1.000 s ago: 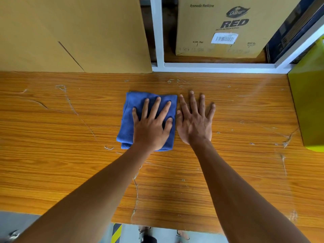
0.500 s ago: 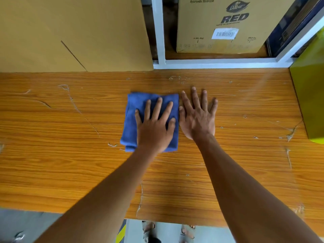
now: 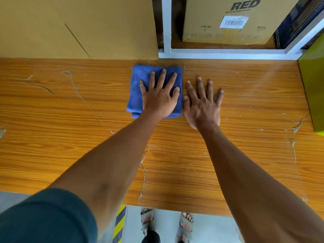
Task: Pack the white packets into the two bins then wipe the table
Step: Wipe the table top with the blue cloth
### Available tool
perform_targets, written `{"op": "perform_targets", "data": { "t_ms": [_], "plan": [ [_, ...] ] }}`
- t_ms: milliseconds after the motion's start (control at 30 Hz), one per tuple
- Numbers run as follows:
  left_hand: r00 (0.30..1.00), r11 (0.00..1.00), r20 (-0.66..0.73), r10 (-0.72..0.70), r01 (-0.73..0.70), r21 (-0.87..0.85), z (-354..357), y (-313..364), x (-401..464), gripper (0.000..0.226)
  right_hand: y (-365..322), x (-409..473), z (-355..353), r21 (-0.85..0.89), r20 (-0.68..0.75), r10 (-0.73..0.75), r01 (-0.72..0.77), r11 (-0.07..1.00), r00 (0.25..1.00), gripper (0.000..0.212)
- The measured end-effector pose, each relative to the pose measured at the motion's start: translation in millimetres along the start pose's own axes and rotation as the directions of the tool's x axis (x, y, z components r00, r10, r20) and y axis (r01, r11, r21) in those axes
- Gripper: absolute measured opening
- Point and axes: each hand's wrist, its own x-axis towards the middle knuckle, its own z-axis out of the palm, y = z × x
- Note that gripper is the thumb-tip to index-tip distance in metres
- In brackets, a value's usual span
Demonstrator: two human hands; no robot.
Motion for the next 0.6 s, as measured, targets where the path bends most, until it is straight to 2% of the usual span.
{"op": "perform_targets", "data": {
  "t_ms": [100,200,333,467,600],
  "plan": [
    [0.997,0.999,-0.074,0.033,-0.031,0.022,9.5,-4.3,-75.4,0.062,-1.2,-0.9,-2.1,0.009,0.009,-0.001,0.001,1.000,1.000,0.064],
    [0.999,1.000,-0.031,0.020,-0.020,0.002,13.0,-7.3,-119.7,0.062,-2.7,-1.0,-3.9,0.017,0.014,-0.003,0.003,1.000,1.000,0.065],
    [0.999,1.000,-0.042,0.000,0.001,0.006,7.3,-4.2,-72.8,0.062,-1.9,1.1,-2.7,0.003,0.013,0.005,-0.005,1.000,1.000,0.064],
    [0.999,0.999,0.017,-0.027,0.028,-0.036,-6.8,-5.7,-6.7,0.063,-2.1,-1.2,1.4,-0.007,0.001,0.000,0.000,1.000,1.000,0.064],
    [0.999,1.000,0.042,-0.010,0.010,-0.007,-5.1,-6.7,-24.0,0.062,-1.1,-13.3,1.1,0.007,0.007,-0.009,0.009,1.000,1.000,0.065]
  ]
}}
